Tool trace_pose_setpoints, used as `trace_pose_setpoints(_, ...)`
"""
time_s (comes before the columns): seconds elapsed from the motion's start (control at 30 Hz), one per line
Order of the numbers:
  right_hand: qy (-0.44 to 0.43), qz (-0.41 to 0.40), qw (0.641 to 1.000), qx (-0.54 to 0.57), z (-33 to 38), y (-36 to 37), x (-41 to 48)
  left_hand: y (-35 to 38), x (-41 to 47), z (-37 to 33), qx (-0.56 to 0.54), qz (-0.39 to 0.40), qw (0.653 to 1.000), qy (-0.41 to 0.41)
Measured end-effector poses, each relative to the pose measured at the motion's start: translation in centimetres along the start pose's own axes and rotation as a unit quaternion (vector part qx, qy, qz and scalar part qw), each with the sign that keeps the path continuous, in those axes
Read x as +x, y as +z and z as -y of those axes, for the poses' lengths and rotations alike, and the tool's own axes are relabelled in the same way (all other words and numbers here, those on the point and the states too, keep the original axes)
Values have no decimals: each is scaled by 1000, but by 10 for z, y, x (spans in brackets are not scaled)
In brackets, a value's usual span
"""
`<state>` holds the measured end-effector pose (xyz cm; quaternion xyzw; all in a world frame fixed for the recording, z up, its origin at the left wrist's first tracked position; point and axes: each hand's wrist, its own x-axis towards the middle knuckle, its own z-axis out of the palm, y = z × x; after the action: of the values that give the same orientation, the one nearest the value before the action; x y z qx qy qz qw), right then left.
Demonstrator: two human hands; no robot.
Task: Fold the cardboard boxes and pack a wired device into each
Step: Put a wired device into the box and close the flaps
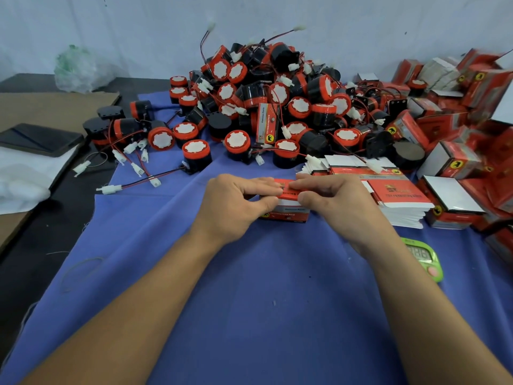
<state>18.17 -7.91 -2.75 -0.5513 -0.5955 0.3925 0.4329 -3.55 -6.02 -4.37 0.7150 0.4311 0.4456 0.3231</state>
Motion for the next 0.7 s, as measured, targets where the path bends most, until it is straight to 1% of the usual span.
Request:
trace_pose_setpoints(0.07,2,10,1000,1,1,-1,0,-9,3,-1,-28,53,998,-16)
trace_pose_setpoints(0.1,2,12,1000,2,1,-1,0,-11,4,-1,-40,63,997,-22)
trace_pose_setpoints(0.13,2,14,1000,5,2,-1,-1,-11,5,-1,-53,55,997,-28)
trace_pose_setpoints(0.2,1,15,1000,10,2,-1,-1,-4,1,-2,-58,-2,998,-29)
trace_pose_setpoints(0.27,0,16,1000,12,2,-1,-1,5,-5,-2,-30,-52,998,-11)
trace_pose_setpoints(0.3,0,16,1000,14,3,-1,-1,8,-7,-2,-10,-61,998,5)
trace_pose_setpoints(0.43,-2,15,999,29,3,-1,-2,1,-8,-4,91,-28,992,83)
trace_pose_setpoints(0.47,-1,15,999,30,3,-1,-2,-2,-7,-4,105,-18,990,90)
trace_pose_setpoints(0.53,4,14,999,30,3,-1,-2,-7,-5,-6,104,2,992,75)
trace_pose_setpoints(0.63,9,11,1000,21,3,-1,-1,-11,-4,-5,86,27,996,28)
trace_pose_setpoints(0.7,13,9,1000,20,3,0,-1,-11,-3,-4,46,44,998,-16)
